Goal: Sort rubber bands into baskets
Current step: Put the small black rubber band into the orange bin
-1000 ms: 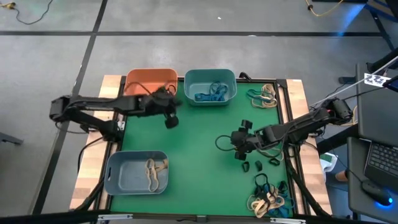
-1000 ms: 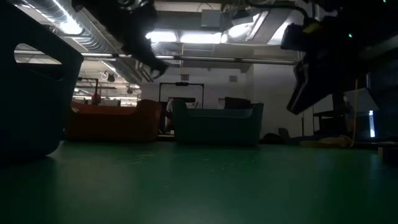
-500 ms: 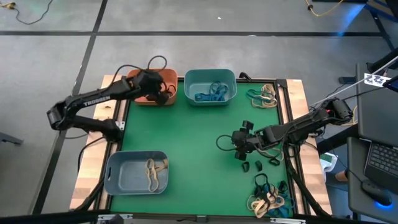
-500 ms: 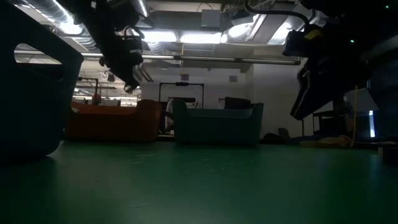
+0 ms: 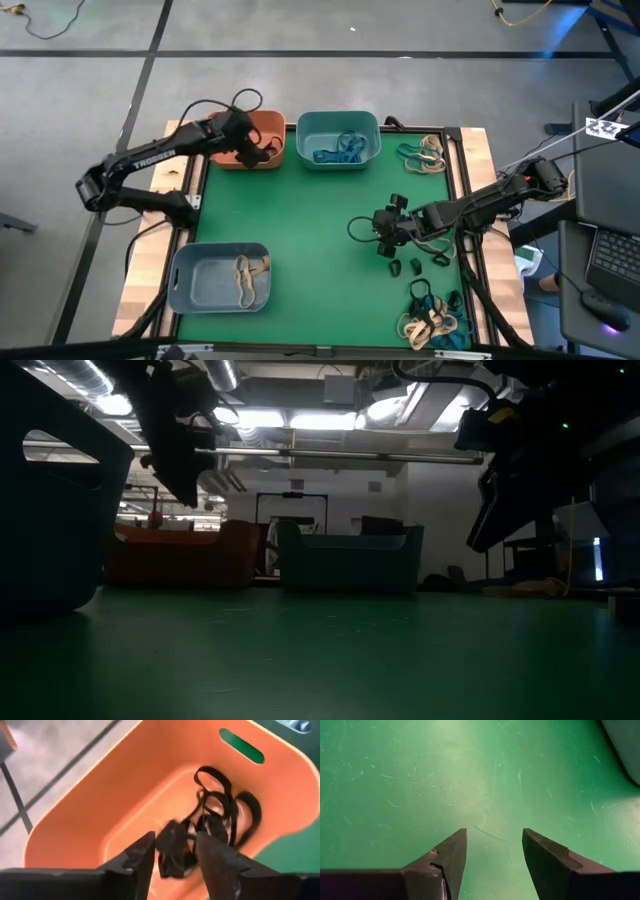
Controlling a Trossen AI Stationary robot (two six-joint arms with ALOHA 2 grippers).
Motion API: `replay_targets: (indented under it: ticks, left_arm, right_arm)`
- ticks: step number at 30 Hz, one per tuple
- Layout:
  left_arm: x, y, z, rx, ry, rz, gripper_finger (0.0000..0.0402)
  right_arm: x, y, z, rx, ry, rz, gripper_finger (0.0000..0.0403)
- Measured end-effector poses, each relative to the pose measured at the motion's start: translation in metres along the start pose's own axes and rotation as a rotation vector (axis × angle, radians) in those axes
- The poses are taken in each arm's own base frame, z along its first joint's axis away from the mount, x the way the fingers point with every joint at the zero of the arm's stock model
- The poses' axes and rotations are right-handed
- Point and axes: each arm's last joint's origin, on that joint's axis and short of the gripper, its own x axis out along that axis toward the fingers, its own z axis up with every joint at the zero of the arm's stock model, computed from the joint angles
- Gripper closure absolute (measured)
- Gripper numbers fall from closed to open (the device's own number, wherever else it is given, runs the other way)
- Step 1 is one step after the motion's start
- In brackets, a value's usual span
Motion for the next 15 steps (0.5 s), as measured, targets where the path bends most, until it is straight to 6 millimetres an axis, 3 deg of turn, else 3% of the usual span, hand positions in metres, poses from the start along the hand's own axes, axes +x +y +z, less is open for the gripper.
replay_targets:
  ticks: [7,15]
  left_arm:
    - [-0.021,0.001,0.010,-0.045,0.023,-0.061,0.0238]
    - [-0.033,-0.044,0.017,0.051,-0.140,-0.390,0.0238]
  right_arm:
    - [0.000,0.000,0.000,0.001,-0.001,0.002,0.0212]
    - [-0.002,0.006,-0.006,-0.022,0.108,0.159,0.0212]
